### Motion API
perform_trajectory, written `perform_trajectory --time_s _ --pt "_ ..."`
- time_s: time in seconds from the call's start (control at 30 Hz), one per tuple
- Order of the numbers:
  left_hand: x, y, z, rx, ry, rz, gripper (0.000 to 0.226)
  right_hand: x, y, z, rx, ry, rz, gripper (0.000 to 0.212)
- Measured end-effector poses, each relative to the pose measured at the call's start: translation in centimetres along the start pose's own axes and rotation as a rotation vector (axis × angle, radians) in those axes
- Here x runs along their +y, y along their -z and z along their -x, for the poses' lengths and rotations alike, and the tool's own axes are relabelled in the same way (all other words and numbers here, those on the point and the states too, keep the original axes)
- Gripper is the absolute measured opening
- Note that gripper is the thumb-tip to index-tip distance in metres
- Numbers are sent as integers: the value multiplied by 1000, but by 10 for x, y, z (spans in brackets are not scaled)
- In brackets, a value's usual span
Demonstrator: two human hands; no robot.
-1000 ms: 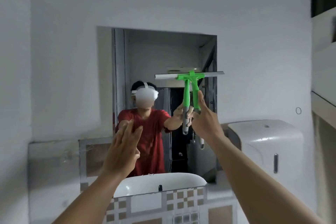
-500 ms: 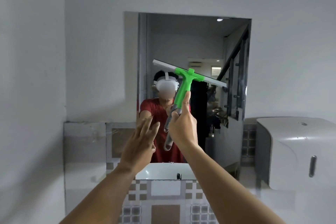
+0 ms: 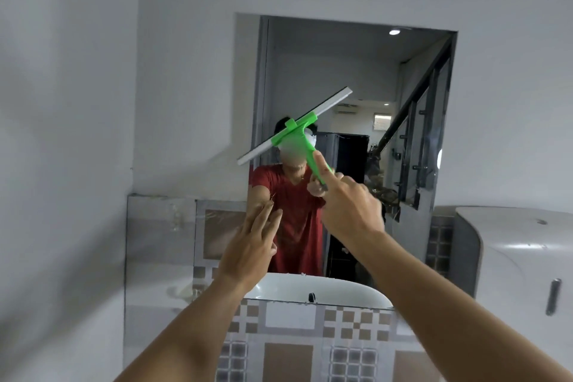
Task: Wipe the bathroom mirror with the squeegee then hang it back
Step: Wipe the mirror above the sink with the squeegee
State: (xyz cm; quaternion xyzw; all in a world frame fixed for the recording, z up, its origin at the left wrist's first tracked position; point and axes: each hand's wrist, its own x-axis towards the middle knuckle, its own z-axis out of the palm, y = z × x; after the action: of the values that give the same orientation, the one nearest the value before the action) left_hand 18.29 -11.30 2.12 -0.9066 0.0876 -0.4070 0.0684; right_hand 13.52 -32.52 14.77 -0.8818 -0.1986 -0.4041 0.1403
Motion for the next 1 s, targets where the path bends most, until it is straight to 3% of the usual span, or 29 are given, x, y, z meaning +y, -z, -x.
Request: perform_trajectory --time_s 0.13,0.23,0.3,0.4,0.47,0.57,0.73,1.0 --pt "0 -1 -1 58 59 107 72 40 28 -2 -66 40 128 94" --pt "-5 -8 0 -31 -44 -10 72 72 42 -2 -68 42 191 99" --pt "-6 -4 0 -19 -16 17 76 90 50 -1 -59 27 240 99" --pt "0 16 0 108 21 133 65 115 62 0 -34 20 318 97" --pt "0 30 -10 217 -6 128 49 130 67 2 -19 8 367 96" --pt "-6 61 -45 300 -18 85 44 149 71 9 -23 -57 389 98" --pt "-16 117 -116 357 -40 -44 53 158 62 32 -57 -175 247 94" --pt "-33 154 -171 253 -92 -218 73 119 -1 90 -89 -436 -157 92"
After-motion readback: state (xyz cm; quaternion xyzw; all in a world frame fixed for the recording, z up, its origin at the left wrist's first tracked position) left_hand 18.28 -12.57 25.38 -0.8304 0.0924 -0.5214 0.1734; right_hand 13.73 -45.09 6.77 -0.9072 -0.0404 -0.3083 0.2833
